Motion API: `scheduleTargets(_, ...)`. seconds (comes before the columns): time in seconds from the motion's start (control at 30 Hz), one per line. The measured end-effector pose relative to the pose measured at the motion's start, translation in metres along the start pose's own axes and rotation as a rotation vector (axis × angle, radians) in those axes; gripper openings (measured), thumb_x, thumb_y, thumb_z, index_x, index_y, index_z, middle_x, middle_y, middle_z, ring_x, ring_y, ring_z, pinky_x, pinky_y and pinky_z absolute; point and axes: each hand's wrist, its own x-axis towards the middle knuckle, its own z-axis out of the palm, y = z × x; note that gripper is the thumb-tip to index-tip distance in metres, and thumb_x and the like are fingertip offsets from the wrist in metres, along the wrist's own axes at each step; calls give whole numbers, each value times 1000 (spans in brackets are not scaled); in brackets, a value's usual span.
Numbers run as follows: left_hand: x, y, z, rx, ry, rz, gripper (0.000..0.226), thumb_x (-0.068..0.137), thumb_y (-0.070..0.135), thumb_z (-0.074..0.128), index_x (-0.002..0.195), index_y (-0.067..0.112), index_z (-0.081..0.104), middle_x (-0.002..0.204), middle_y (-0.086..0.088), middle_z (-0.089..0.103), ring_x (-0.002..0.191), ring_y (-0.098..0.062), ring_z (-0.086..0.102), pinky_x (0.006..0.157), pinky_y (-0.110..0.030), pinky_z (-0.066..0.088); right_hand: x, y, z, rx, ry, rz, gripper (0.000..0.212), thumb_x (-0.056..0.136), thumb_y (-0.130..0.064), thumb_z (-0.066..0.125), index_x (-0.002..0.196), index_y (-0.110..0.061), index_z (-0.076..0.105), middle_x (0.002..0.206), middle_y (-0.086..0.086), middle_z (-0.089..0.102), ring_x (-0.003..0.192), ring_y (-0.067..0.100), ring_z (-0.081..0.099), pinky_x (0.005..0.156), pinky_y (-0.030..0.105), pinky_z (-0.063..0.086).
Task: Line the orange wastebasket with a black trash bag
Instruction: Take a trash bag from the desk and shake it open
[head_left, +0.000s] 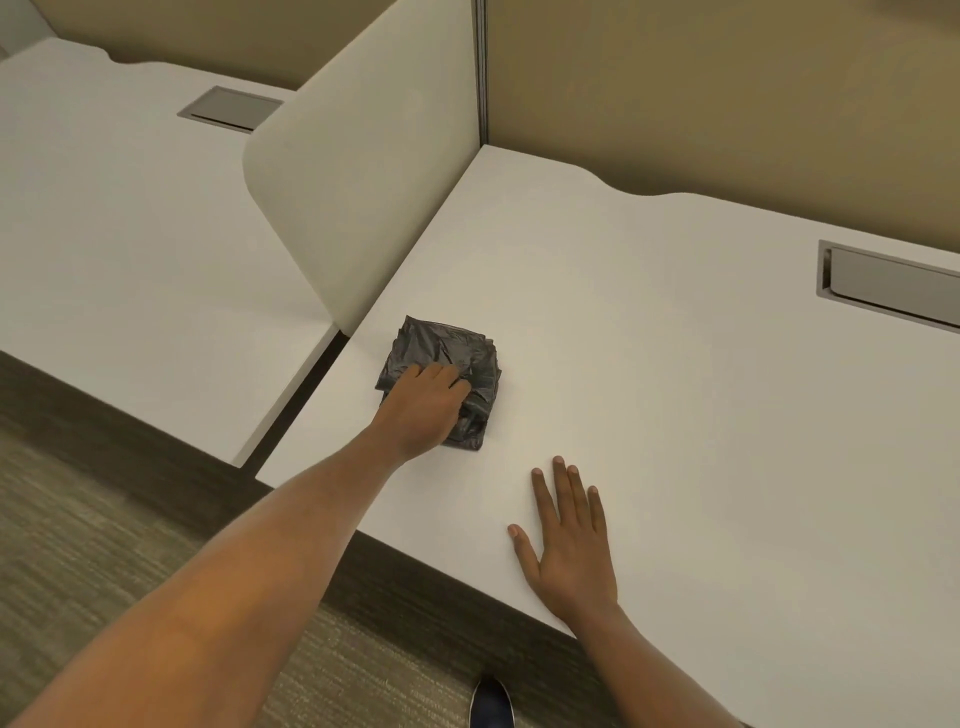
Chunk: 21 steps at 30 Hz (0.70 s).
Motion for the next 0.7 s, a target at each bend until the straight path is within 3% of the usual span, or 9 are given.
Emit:
scheduleTargets(0.1,6,0,-10,-42,54,-46,12,84,4,63,92,5,72,88,-11,69,77,-32,64,66,-41,50,0,0,-2,17,-9,0,74,102,-61,27,163,-24,7,171,3,-8,157,20,-10,125,44,0)
scheduleTargets(0.3,19,-7,-36,-256,237,-211,20,92,12,54,101,5,71,96,-12,71,89,-34,63,73,-44,49,8,-9,-21,175,-51,74,83,93,-75,31,160,-27,21,171,-1,1,157,17,-2,127,40,-1)
scheduleTargets(0.4,22,-4,-53,-337,309,-261,21,92,12,55,103,5,71,91,-12,69,82,-34,62,67,-44,49,20,-28,-45,464,-9,222,76,92,-68,48,153,-24,38,166,2,26,153,19,22,124,38,18)
scheduleTargets(0.5,21,6,-66,-412,334,-312,21,93,16,54,103,8,70,92,-8,67,84,-30,61,66,-43,50,36,-52,-80,804,122,321,58,92,-57,60,140,-25,52,147,-6,50,134,16,49,105,27,43)
scheduleTargets(0.6,17,24,-78,-523,380,-370,20,93,20,55,103,12,70,93,-2,66,83,-23,60,64,-37,50,51,-74,-118,1087,164,377,54,91,-60,60,136,-32,55,139,-15,56,120,8,57,83,13,42)
scheduleTargets(0.7,10,47,-94,-699,443,-429,15,91,18,59,98,11,71,87,-3,67,74,-16,57,64,-35,50,57,-87,-146,1240,200,389,60,90,-66,56,141,-36,49,141,-19,53,119,3,55,88,19,43)
